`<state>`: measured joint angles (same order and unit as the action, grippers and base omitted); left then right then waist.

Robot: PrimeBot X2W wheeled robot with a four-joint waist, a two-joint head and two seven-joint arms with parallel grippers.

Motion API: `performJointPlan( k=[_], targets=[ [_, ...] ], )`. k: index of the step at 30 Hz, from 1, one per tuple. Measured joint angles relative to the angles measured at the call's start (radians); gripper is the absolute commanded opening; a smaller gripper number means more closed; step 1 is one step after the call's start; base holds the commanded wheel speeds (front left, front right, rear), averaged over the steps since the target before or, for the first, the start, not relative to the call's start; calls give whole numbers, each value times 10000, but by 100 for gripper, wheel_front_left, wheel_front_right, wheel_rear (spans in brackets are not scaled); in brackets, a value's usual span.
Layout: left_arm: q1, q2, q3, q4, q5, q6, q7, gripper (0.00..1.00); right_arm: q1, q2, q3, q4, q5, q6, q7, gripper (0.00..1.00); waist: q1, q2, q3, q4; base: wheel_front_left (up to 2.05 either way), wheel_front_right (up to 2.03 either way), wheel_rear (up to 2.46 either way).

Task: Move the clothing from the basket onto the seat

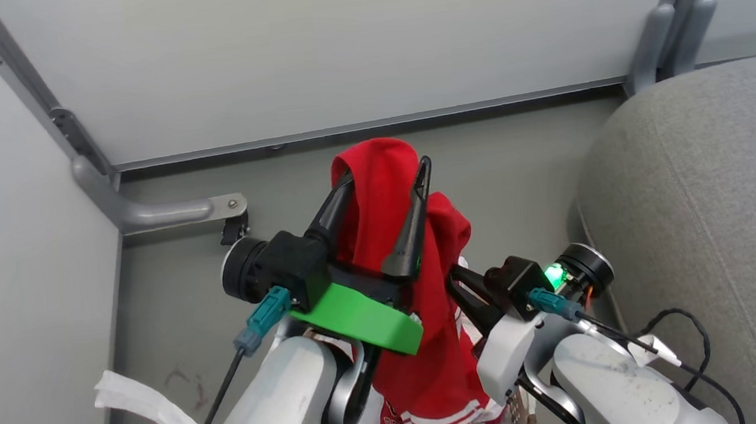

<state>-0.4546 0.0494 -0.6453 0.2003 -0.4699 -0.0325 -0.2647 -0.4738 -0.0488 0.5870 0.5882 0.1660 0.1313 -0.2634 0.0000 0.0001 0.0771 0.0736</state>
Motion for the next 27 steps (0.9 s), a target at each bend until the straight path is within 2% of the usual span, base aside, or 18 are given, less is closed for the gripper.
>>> performJointPlan(
  k=[7, 27],
  targets=[
    [284, -4, 468, 249, 293, -207, -2, 100, 352, -8, -230, -460, -105, 0, 0, 0, 0, 0, 29, -1031, 0, 0, 0],
    [584, -13, 957, 727, 577, -454, -2, 100, 1113, -15, -1258, -1726, -176, 0, 0, 0, 0, 0, 33, -4762, 0, 0, 0]
  ],
)
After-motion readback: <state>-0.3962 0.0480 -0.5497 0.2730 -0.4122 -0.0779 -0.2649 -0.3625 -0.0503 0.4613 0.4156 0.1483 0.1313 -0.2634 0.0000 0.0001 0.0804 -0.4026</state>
